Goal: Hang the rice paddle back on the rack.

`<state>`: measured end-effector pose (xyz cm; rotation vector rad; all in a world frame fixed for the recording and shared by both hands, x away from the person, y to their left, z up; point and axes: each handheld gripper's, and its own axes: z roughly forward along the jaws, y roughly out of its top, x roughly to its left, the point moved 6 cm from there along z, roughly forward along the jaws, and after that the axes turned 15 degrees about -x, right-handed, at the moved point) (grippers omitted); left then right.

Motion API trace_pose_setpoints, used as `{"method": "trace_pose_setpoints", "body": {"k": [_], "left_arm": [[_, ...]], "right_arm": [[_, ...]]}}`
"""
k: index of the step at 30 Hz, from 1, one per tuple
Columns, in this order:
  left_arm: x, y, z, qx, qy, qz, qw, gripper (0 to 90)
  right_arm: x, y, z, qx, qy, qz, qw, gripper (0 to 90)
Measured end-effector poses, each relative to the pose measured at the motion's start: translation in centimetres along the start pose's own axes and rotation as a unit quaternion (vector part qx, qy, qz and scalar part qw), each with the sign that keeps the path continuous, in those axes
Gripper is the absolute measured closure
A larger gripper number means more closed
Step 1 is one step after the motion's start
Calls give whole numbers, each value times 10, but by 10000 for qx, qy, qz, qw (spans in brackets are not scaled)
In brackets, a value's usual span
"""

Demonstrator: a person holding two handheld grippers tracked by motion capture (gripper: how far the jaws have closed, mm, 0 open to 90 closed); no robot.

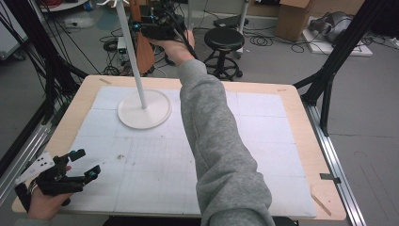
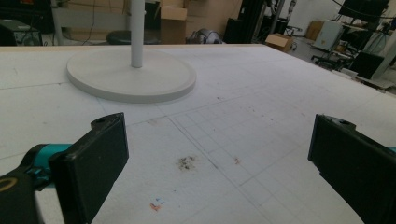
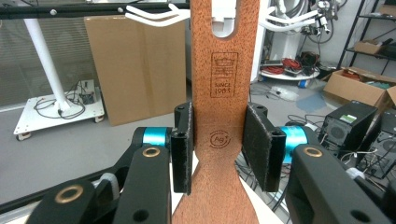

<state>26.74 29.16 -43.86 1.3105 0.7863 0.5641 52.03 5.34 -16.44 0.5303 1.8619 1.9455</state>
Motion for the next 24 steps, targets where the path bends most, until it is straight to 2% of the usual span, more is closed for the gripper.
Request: {"method": "trace_pose_setpoints", "body": {"k": [17,24], "left_arm": [[2,0,-1,-35,51,-24,10000,55],[1,0,0,-26,25,-7,10000,56]], "right_arm": [[-2,-7,6,122,-35,-20,9999,640],[0,-13,8,265,20,-18,9996,640]]}}
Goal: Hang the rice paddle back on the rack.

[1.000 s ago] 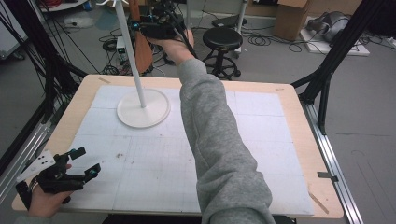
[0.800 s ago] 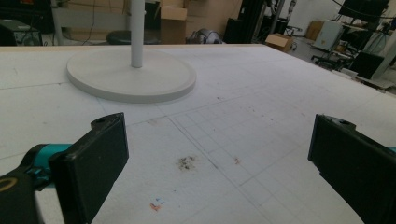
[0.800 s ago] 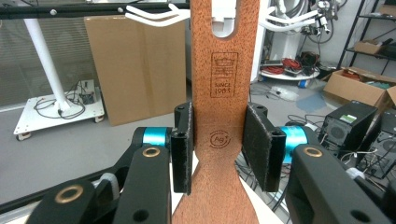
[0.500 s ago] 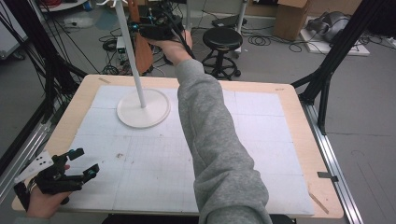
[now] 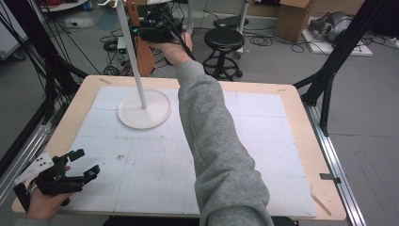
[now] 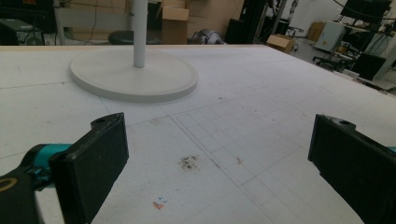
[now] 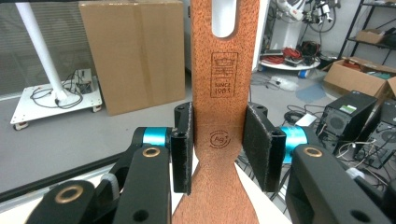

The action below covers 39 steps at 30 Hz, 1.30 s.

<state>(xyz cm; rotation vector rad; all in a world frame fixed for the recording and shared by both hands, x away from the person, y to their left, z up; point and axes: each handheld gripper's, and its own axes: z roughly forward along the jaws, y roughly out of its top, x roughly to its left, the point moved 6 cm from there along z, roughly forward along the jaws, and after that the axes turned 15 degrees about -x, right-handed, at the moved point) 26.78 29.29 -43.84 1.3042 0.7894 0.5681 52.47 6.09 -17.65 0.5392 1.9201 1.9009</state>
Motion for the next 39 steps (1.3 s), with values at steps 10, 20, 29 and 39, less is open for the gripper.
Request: {"method": "trace_pose_setpoints", "body": {"k": [10,20,29,39], "left_arm": [[0,0,-1,1,-3,4,10000,55],[-1,1,-2,-18,16,10,10000,56],[0,1,1,-8,6,-19,10000,56],[-3,1,9,-7,-96,0,10000,55]], "right_arm": [[3,-2,1,-14,70,39,10000,599],[8,-10,-16,13,329,-22,9995,277],[9,-19,-47,12,475,28,9989,0],[3,-47,-91,18,361,49,9993,0]]}}
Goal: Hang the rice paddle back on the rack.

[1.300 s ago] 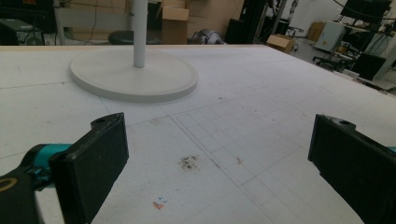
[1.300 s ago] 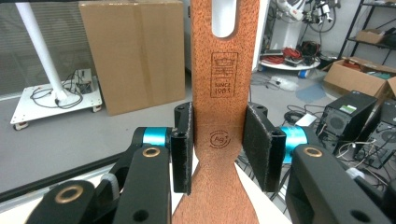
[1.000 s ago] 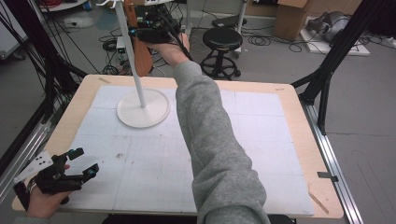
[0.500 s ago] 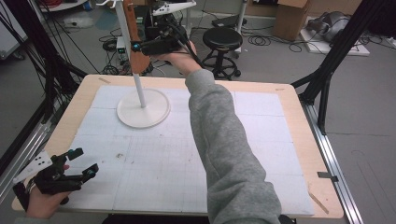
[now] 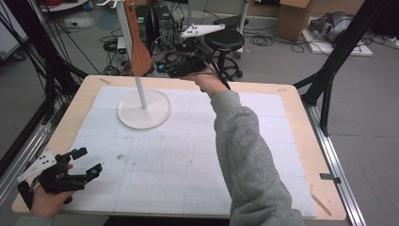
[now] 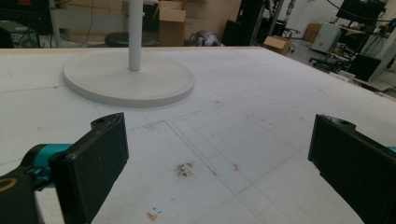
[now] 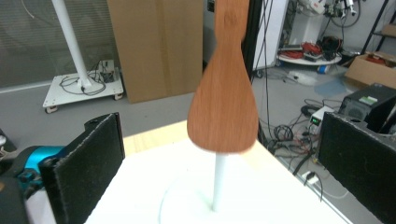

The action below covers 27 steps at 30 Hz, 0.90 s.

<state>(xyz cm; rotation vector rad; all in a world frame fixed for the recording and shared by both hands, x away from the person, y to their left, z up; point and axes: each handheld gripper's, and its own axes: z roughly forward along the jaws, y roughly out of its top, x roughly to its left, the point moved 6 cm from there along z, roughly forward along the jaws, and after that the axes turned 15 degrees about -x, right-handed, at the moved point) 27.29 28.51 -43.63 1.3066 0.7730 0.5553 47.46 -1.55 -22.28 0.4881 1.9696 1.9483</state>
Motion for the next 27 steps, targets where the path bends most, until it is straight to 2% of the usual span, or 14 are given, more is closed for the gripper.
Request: {"method": "trace_pose_setpoints", "body": {"k": [3,10,19,21,27], "left_arm": [[-2,0,3,-2,-60,14,10000,55],[-4,-2,11,59,-162,35,9998,55],[-6,-3,15,92,-195,38,9998,56],[-6,-3,15,93,-193,43,9998,56],[-7,-3,15,106,-187,61,9997,55]], "right_arm": [[0,-10,-13,54,-50,25,10000,0],[2,-28,-43,-15,-113,92,9999,0],[-2,-57,-81,-45,-306,227,9993,0],[-2,-64,-89,34,-335,219,9992,0],[3,-82,-110,38,-355,191,9992,0]]}}
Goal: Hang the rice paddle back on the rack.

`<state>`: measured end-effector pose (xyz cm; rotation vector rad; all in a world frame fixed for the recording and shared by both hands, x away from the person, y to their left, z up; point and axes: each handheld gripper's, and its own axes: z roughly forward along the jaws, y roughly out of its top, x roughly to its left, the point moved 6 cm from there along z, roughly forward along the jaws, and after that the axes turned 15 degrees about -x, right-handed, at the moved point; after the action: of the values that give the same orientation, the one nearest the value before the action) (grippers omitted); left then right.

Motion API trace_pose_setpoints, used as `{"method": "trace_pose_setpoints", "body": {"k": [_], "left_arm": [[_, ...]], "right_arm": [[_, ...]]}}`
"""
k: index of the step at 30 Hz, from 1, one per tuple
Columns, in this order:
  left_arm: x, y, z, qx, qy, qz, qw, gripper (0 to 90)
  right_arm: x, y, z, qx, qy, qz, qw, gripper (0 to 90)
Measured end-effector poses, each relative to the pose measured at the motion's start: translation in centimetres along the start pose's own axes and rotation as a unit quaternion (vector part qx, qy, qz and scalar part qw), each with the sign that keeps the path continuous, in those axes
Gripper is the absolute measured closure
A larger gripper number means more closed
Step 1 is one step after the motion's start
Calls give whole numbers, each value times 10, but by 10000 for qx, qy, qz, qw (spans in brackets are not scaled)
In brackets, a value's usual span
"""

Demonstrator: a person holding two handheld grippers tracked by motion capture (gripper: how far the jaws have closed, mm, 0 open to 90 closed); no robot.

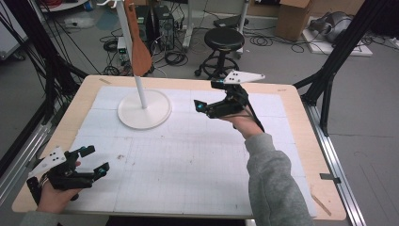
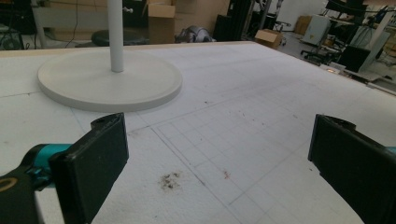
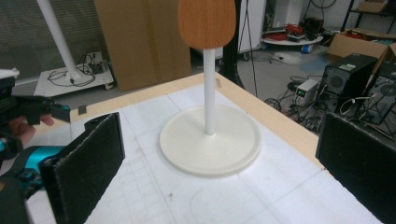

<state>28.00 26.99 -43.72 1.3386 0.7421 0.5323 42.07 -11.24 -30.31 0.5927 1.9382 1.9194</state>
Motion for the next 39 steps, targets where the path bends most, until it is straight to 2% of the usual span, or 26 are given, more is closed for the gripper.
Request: {"method": "trace_pose_setpoints", "body": {"k": [8,10,15,16,18,21,33,39], "left_arm": [[0,-1,1,22,-2,-10,10000,56],[0,-2,1,27,-7,-7,10000,56],[-1,-1,2,35,-20,7,10000,56],[-1,-1,2,27,-21,22,10000,56],[-2,-1,2,30,-33,35,10000,55],[-2,-1,3,47,-44,46,10000,55],[-4,-2,4,90,-68,89,9999,55],[-6,-2,5,97,-88,125,9998,56]], "right_arm": [[5,-30,-26,-30,-50,81,10000,0],[8,-41,-34,-95,-74,213,9997,0],[11,-66,-46,19,-143,210,9997,0],[11,-69,-48,130,-220,224,9994,0],[13,-73,-52,222,-239,127,9994,0],[17,-75,-60,140,-195,28,9997,0],[15,-95,-100,-66,-416,218,9989,0],[10,-105,-121,-90,-615,333,9975,0]]}}
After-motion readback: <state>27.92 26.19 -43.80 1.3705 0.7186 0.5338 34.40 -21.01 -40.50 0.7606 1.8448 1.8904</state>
